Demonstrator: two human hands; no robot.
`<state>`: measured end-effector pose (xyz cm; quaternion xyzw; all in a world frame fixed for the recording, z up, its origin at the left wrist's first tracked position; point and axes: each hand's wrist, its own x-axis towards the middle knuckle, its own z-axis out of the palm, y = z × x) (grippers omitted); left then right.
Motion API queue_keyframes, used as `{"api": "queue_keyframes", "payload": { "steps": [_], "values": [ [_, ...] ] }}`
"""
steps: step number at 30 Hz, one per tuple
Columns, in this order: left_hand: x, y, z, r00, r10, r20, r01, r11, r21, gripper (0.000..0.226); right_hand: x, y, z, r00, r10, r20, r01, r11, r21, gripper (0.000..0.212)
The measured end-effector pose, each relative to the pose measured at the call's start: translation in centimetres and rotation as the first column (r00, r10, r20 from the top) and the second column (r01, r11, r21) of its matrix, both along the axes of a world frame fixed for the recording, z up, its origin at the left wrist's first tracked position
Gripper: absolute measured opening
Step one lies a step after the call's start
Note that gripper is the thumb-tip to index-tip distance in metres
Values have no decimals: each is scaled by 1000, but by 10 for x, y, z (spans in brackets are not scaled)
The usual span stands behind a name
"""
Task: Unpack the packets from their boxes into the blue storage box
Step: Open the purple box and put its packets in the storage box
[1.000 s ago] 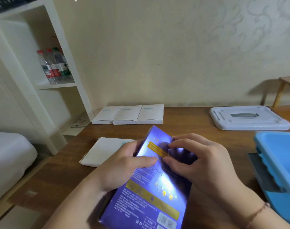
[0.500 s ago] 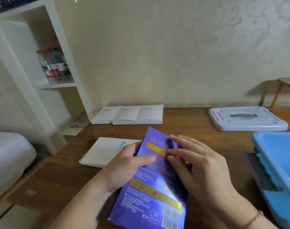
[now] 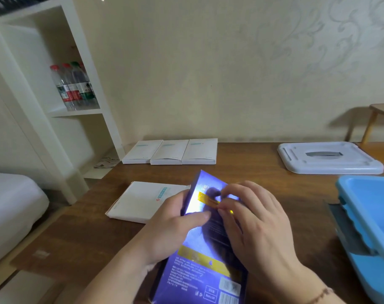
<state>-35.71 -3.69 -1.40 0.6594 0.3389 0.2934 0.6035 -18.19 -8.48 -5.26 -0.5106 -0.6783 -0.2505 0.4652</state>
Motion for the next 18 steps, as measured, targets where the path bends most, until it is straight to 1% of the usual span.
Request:
{"api": "queue_keyframes", "payload": {
  "steps": [3,5,7,10,11,13,16,18],
  "values": [
    [0,-1,-2,1000,5,2,-5,1000,-16,25,-5,0,1,997,-15,-70,11,998,-61,19],
    [1,-1,-3,1000,4,19,-4,1000,-22,25,-8,0,2,992,-21,-126,7,994,-113,18],
    [2,-1,-5,999,6,36,-5,1000,-27,25,-10,0,5,977,-20,-213,-16,985,-169,17],
    [1,-1,-9,999,5,54,-3,999,-46,28,-11,1,12,929,-15,-371,-71,974,-217,15],
    [1,0,-10,998,4,58,-2,999,-48,28,-11,2,14,913,-18,-408,-83,970,-227,18],
    [-2,1,-12,998,-6,59,10,999,-51,27,-8,2,17,888,-34,-459,-100,959,-264,28],
    [-7,1,-15,998,-46,53,50,995,-85,32,0,5,22,845,-97,-525,-100,938,-333,30],
    [-10,1,-15,996,-76,36,80,990,-120,33,6,9,26,788,-129,-602,-136,917,-375,31]
  ]
}}
